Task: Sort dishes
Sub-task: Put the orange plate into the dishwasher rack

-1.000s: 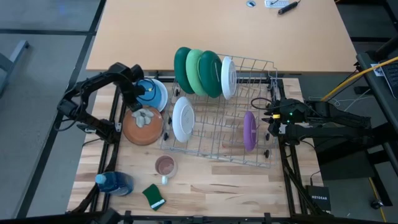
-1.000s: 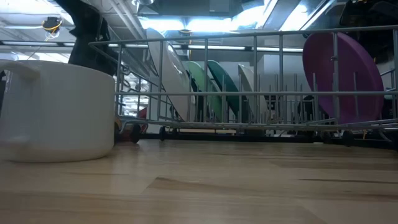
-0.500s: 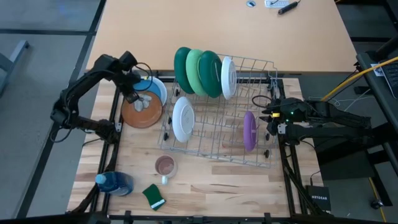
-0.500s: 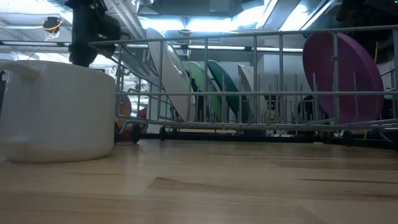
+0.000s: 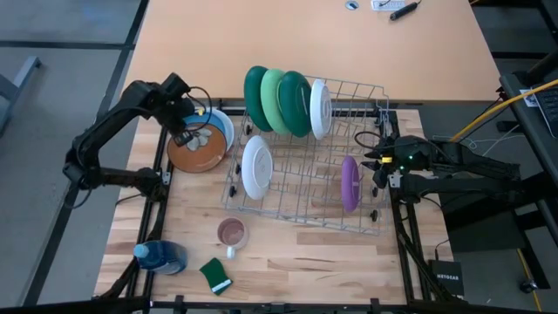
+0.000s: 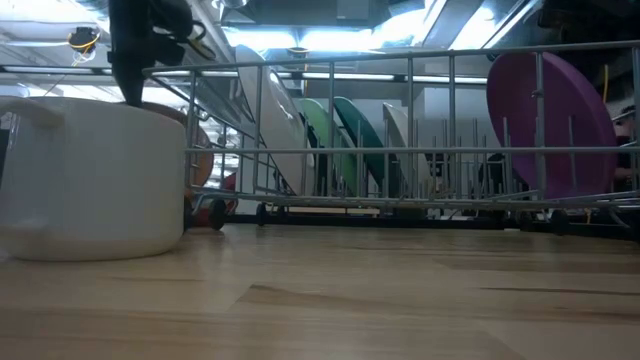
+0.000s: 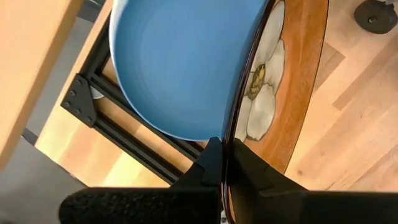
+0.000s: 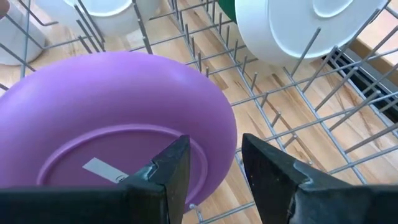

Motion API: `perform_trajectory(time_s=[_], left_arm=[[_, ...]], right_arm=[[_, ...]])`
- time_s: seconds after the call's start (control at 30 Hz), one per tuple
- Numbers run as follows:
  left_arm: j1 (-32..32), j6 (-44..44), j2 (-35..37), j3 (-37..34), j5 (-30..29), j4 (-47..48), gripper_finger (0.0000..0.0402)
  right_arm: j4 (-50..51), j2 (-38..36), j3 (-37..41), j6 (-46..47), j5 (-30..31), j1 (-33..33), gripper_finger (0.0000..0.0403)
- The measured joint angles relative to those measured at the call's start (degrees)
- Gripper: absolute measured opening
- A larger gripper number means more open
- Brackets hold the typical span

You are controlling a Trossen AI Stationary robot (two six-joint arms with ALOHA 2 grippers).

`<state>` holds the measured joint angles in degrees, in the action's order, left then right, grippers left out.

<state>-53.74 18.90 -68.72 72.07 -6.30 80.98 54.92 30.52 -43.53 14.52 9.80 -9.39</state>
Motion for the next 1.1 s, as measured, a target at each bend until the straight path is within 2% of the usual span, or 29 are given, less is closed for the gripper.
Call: perform_trajectory(time_s=[0.3, 0.53, 0.77, 1.1], left_arm=[[1.65, -1.71, 3.54, 0.0, -1.27, -0.21, 0.0001], [1.69, -2.35, 6.56, 0.02, -2.66, -1.27, 0.0001], [1.71, -2.86, 9.58, 0.02, -3.59, -3.04, 0.0], [1.71, -3.2, 12.23, 0.02, -3.64, -8.33, 0.0]], right_arm=[[-4.07, 0.13, 0.0, -0.06, 0.03, 0.01, 0.0152], [-15.54, 1.41, 0.0, -0.27, 0.04, 0.02, 0.0152], [-34.49, 7.36, 0.0, -5.67, 0.06, 0.0, 0.0152], [-68.87, 25.74, -0.02, -16.15, -0.37, 0.0, 0.0152]])
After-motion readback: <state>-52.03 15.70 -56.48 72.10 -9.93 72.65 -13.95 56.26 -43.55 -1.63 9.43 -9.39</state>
